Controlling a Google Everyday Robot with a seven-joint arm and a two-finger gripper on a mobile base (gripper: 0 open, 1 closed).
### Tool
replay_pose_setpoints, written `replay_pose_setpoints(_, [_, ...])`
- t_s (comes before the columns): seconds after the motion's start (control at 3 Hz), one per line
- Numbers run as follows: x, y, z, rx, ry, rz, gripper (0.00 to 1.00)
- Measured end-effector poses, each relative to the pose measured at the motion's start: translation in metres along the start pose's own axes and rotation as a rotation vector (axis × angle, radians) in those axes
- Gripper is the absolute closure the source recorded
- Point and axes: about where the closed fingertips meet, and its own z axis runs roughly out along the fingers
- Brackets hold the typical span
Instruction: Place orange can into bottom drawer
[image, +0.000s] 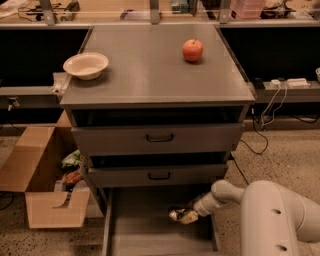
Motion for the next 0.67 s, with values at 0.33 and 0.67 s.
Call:
replay_pose_setpoints(0.33, [0.012,-0.016,0.014,-0.002,-0.019,0.019,0.74])
replay_pose_setpoints(0.67, [0.022,-0.025,0.021,-0.011,-0.069,0.044,0.51])
